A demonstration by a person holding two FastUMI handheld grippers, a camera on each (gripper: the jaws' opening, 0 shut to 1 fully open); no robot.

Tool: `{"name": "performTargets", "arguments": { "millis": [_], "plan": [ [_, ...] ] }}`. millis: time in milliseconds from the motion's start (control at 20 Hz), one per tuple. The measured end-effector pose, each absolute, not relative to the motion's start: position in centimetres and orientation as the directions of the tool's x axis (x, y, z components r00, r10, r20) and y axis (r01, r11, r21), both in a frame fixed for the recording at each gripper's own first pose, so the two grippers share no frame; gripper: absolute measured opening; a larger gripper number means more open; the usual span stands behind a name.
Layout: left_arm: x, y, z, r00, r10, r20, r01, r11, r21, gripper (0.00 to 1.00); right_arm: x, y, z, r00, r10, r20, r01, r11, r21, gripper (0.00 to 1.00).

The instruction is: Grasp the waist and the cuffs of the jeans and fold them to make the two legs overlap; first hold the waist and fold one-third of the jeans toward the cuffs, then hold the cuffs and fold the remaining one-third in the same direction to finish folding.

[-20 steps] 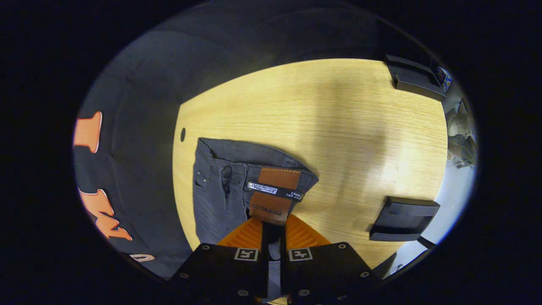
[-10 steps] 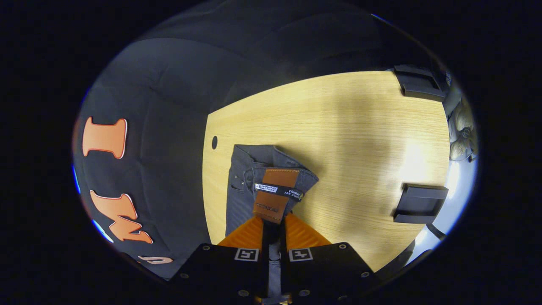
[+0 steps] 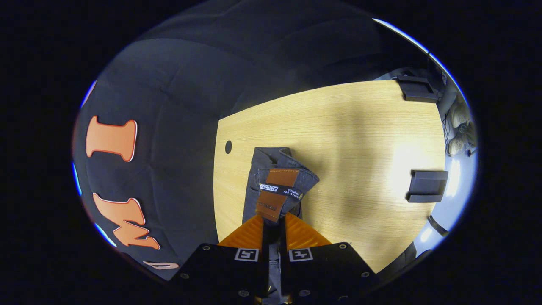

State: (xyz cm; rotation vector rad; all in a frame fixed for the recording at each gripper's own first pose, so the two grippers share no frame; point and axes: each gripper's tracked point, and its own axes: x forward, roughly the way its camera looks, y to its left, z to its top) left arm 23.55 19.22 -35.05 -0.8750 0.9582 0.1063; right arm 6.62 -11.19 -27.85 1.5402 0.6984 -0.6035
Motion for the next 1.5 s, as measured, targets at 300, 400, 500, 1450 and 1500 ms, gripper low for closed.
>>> {"name": "performTargets", "arguments": {
  "millis": [300,400,500,1450,1500],
  "plan": [
    [28.7,18.7,-35.4,0.597,-0.208,-0.775,-0.445,0.718,-0.535,0.0,10.8,-11.8,-28.2,0.685,0.132,-0.717,0.724,-0.016,0.689,0.12],
    [30.2,18.3,-35.9,0.582,-0.185,-0.792,-0.457,0.732,-0.506,0.01,12.3,-12.0,-28.9,0.682,0.149,-0.716,0.725,-0.016,0.688,0.12],
    [31.6,17.8,-36.2,0.574,-0.165,-0.802,-0.453,0.752,-0.479,0.01,13.7,-12.3,-29.4,0.681,0.163,-0.714,0.725,-0.013,0.688,0.12],
    [37.1,14.9,-40.3,0.445,-0.058,-0.893,-0.425,0.865,-0.268,0.01,20.7,-12.0,-34.9,0.62,0.256,-0.742,0.776,-0.058,0.629,0.12],
    [37.2,14.9,-40.2,0.441,-0.054,-0.896,-0.422,0.868,-0.26,0.01,20.7,-11.9,-34.8,0.62,0.253,-0.743,0.777,-0.06,0.627,0.12]
  ]
}}
